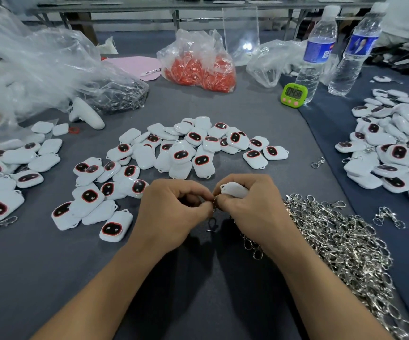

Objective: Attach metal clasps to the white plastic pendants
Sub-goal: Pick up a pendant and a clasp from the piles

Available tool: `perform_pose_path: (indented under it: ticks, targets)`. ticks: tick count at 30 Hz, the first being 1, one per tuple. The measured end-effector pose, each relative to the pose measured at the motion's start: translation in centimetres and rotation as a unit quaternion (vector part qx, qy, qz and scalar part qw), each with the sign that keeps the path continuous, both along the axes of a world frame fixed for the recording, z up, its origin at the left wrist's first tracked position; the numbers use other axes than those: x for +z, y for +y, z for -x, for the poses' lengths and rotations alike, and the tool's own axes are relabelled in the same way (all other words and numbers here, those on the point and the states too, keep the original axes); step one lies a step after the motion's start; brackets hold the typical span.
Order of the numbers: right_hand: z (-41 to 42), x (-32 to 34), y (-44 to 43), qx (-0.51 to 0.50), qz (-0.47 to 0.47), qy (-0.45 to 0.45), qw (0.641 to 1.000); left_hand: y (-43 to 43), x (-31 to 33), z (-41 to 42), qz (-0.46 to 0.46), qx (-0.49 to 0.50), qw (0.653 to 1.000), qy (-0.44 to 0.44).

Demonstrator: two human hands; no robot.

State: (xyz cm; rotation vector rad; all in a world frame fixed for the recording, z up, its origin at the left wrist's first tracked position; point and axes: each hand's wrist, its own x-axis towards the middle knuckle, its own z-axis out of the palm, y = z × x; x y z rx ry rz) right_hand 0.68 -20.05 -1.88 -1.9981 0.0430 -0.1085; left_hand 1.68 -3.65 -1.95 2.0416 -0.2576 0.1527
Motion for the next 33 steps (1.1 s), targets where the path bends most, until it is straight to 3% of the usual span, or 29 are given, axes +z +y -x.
perform_pose_path:
  ticks: [7, 15, 21, 24, 27, 30, 33]
  targets:
    - [0.0, 0.1, -0.1, 0.032, 0.005, 0.013, 0.999, 0.3, 0.2, -0.1, -0.013, -0.029, 0.999, -0.002]
    - [0.1, 0.3, -0.4, 0.082, -0.015, 0.004, 0.996, 0.4, 0.1, -0.7, 0.067, -0.045, 0.992, 0.093]
    - [0.0, 0.0, 0.0, 0.028, -0.011, -0.015, 0.999, -0.2, 0.2, -0.5, 0.108, 0.001, 0.990, 0.095]
    - [-0.2, -0.3, -0.2, -0.013, -0.009, 0.005, 1.000, 0.4, 0.1, -0.4, -0.015, 0.109, 0.992, -0.064]
    - [-0.3, -0.4, -0.4, -0.006, -0.016, 0.021, 1.000, 1.0, -0.1, -0.1, -0.225, 0.082, 0.953, -0.187]
    - [-0.6, -0.6, -0.4, 0.002, 0.021, 0.015, 1.000, 0.5, -0.4, -0.4, -0.327, 0.049, 0.934, -0.138]
    - [-0.6, -0.7, -0.6, 0.009, 0.051, 0.010, 0.999, 0.6, -0.6, -1.0, -0.284, 0.000, 0.955, -0.085]
